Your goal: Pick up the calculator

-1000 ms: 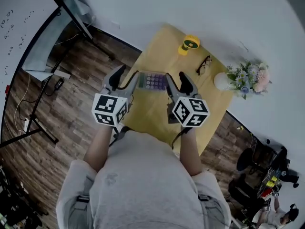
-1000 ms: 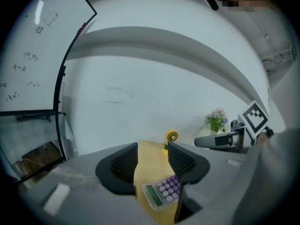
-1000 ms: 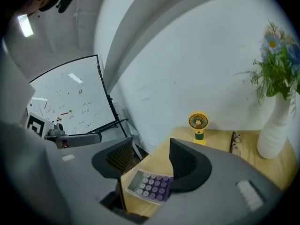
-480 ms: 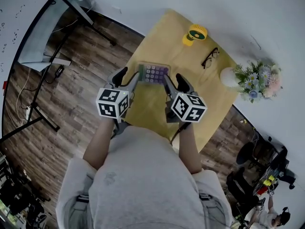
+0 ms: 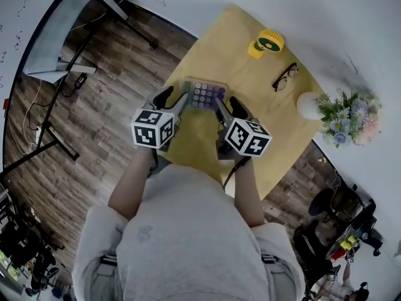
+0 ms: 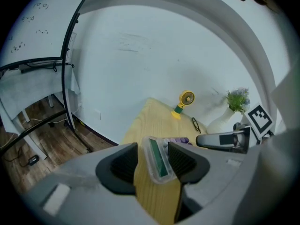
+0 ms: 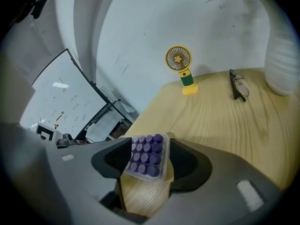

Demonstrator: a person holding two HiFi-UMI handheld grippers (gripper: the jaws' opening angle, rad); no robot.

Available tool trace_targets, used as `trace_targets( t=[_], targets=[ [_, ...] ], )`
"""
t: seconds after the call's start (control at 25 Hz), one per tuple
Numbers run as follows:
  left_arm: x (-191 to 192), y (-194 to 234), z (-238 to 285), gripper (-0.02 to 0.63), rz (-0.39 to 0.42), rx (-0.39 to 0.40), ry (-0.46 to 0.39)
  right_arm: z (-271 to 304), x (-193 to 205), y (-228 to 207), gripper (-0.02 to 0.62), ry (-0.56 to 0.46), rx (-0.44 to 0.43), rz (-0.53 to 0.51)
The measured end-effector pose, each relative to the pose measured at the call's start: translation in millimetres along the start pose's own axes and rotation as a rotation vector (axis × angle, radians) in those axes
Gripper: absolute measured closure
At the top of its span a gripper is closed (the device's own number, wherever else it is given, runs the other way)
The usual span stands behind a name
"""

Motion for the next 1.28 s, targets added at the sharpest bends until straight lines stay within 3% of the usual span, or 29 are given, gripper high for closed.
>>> trace_targets(
  t=[0.72, 1.28],
  targets=[
    [14.0, 6.0, 26.7, 0.405, -0.098, -0.001, 0.081, 24.7, 10.2, -13.5, 0.334, 0.056, -0.051, 0.074],
    [15.0, -0.1, 26.6, 0.431, -0.100, 0.026, 0.095, 25.7, 8.5, -11.3, 0.325, 0.068, -0.109, 0.063]
  ],
)
Point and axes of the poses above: the fingertips, and each gripper's own axes: z forward along the fingers, y to its left, x out of its underside, the point moved 10 cm from there along -z, backward along the fingers, and after that the axes turned 8 degrees about -z, right-handed, at the moved point
